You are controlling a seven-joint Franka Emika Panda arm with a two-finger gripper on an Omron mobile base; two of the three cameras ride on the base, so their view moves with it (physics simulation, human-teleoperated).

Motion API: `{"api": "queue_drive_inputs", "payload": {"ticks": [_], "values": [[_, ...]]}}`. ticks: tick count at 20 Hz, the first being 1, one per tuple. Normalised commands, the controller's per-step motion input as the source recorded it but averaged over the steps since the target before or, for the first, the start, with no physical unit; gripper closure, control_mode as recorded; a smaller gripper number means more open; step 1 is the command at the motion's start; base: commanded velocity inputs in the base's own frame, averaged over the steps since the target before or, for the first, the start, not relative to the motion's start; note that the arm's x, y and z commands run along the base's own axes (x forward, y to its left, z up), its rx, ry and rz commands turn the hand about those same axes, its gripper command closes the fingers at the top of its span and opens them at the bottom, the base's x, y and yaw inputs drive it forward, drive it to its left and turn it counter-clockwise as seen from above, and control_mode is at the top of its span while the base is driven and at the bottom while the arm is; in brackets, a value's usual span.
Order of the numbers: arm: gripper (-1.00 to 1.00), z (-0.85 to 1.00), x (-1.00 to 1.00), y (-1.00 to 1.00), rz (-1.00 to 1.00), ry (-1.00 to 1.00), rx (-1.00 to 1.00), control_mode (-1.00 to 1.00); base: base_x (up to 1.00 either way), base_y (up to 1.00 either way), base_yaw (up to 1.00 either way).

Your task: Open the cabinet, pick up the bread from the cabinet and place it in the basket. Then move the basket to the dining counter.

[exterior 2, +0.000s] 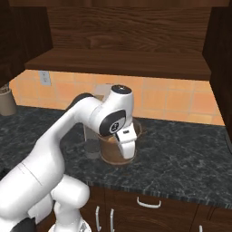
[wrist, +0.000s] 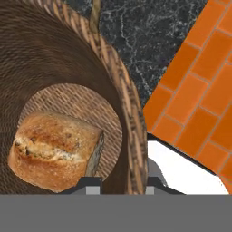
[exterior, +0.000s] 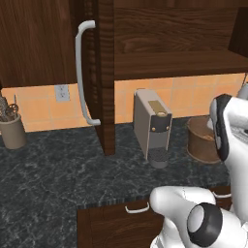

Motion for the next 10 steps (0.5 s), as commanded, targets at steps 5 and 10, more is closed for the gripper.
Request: {"api": "queue_drive_inputs", "payload": {"ticks": [5,10], "values": [[1.00,0.53,-0.62,0.66,0.01,-0.10,0.00,-1.00,0.00,0.00,0.00],[1.00,0.11,-0.49,0.94,0.09,0.00,-0.05,-1.00,0.00,0.00,0.00]]}}
